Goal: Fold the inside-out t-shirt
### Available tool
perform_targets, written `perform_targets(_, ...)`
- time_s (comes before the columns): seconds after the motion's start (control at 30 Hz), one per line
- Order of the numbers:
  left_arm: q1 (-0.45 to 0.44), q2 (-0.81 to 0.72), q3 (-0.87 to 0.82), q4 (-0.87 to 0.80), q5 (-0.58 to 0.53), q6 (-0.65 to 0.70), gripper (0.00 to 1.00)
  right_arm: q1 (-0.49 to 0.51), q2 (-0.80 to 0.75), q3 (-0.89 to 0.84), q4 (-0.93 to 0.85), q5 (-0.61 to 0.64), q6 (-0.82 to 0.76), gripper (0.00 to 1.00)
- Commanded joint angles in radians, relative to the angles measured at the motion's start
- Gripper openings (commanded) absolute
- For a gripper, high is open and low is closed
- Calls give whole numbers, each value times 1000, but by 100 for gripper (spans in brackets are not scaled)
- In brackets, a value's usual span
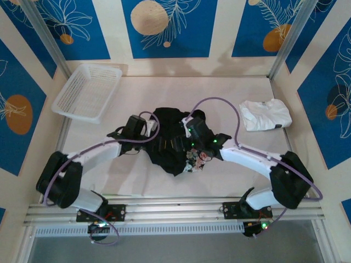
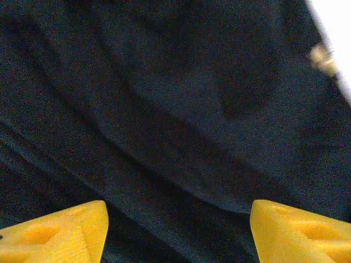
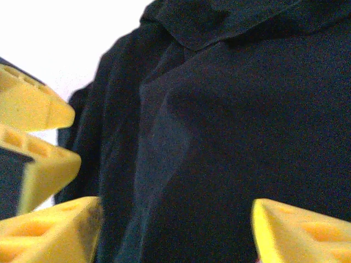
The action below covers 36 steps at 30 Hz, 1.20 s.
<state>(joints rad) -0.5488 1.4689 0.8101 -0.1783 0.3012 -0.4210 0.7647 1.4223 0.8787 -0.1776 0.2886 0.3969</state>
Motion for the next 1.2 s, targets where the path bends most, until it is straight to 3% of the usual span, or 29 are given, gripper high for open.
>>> perform_targets(0.0, -11, 63, 40, -26, -41, -18, 68, -4, 60, 43, -70, 108, -2, 50)
perform_targets(0.07, -10, 100, 57, -18, -68, -15, 64, -16, 34, 43, -62, 104, -26, 24)
perform_targets(0.17, -10, 135, 78, 6, -53, -17, 45, -47, -56, 11, -21, 34, -37, 2)
perform_targets(0.3, -6, 108, 90, 70, -2, -19, 1, -113, -214, -45, -1, -29, -13, 0)
perform_targets(0.47, 24, -34, 121, 119, 41, 22, 0, -256, -481, -188, 77, -165, 70, 0)
perform_targets(0.63, 27, -201, 77, 295, 137, -6, 0, -292, -681, -336, 29, -25, 128, 0)
perform_targets(0.77, 28, -227, 33, 381, 223, -70, 0, -271, -715, -399, -56, 54, 132, 13)
perform_targets(0.9, 15, -226, 58, 376, 272, -114, 0, -197, -695, -346, -91, 127, 12, 35)
perform_targets(1.03, -26, -246, 123, 274, 231, -82, 0, -99, -668, -276, -79, 154, -123, 51)
perform_targets(1.17, -60, -246, 185, 159, 161, -44, 0, 72, -624, -286, 19, 132, -199, 64)
